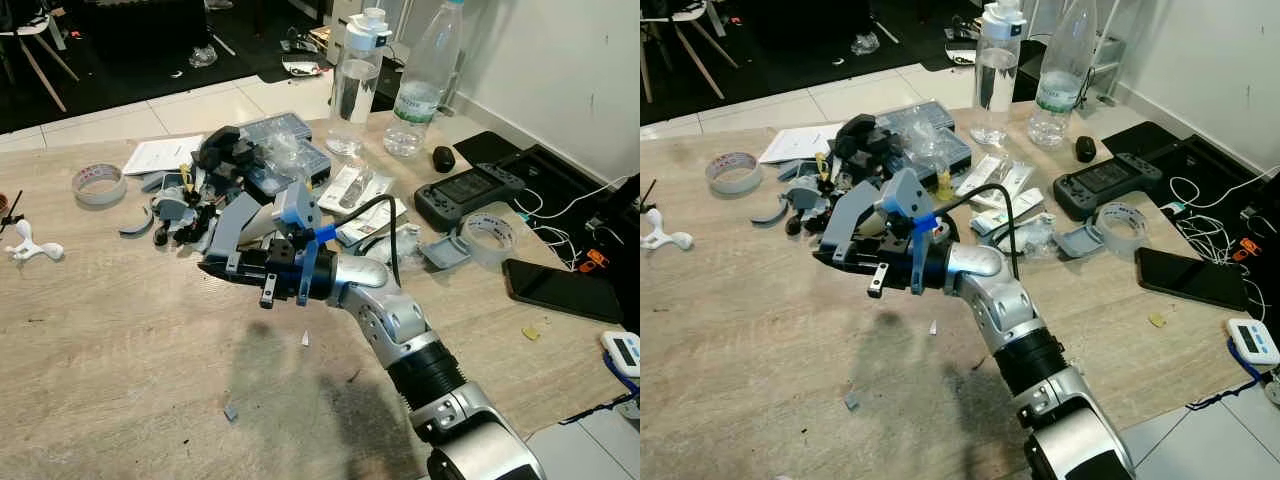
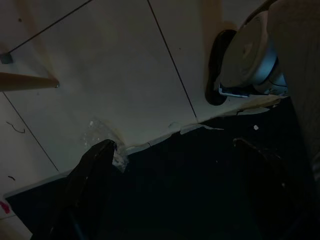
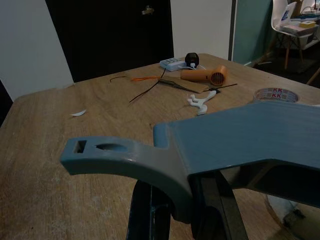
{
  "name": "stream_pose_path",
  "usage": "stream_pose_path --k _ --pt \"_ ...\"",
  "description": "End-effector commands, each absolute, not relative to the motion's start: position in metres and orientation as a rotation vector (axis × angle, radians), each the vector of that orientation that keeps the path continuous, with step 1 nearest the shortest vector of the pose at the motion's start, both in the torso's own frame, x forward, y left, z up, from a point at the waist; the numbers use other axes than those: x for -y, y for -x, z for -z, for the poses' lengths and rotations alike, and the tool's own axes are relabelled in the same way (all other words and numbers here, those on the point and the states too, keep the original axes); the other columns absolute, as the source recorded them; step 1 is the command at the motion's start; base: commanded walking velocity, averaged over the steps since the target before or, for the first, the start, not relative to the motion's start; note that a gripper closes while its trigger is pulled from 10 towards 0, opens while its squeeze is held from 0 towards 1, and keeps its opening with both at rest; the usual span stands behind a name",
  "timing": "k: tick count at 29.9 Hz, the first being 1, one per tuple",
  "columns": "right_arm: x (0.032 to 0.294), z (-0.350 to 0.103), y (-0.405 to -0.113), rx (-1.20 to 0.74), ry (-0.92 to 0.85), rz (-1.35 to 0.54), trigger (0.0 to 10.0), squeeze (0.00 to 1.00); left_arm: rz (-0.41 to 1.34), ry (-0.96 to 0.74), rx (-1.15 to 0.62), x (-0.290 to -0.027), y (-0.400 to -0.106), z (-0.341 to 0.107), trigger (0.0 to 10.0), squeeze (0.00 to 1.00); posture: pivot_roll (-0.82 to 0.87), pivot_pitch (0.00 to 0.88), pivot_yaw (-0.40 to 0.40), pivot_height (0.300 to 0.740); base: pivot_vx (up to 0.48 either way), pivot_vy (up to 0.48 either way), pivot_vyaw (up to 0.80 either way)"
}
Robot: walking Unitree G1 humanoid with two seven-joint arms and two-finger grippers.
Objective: Picking trash to rubbish bin
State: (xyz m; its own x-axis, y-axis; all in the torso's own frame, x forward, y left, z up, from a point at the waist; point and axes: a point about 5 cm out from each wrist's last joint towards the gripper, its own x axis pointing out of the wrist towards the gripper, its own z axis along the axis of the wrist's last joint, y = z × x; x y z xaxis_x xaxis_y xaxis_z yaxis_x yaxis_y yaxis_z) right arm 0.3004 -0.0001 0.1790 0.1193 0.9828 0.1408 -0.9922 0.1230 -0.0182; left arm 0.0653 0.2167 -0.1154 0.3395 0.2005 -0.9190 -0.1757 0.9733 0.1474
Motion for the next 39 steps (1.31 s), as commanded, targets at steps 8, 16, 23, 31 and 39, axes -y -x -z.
stream_pose_path --k 8,16,23,31,39 --pt "0.0009 -0.1797 -0.3019 0.135 -0.076 -1.441 10.0 0.00 -0.252 -0.020 -1.197 -0.2175 -0.0676 0.1150 10.0 0.00 0.08 0.044 -0.052 0.740 0.000 0.000 0.00" --pt "0.0004 -0.1792 -0.3017 0.135 -0.078 -1.438 10.0 0.00 -0.253 -0.021 -1.198 -0.2185 -0.0669 0.1149 10.0 0.00 0.08 0.046 -0.049 0.740 0.000 0.000 0.00" --pt "0.0001 -0.1793 -0.3017 0.136 -0.079 -1.437 10.0 0.00 -0.255 -0.021 -1.197 -0.2191 -0.0669 0.1148 10.0 0.00 0.08 0.046 -0.048 0.740 0.000 0.000 0.00" --pt "0.0004 -0.1791 -0.3021 0.135 -0.077 -1.436 10.0 0.00 -0.253 -0.020 -1.197 -0.2187 -0.0671 0.1148 10.0 0.00 0.08 0.044 -0.049 0.740 0.000 0.000 0.00" --pt "0.0008 -0.1792 -0.3031 0.134 -0.071 -1.437 10.0 0.00 -0.244 -0.004 -1.187 -0.2169 -0.0697 0.1147 10.0 0.00 0.08 0.034 -0.054 0.740 0.000 0.000 0.00"
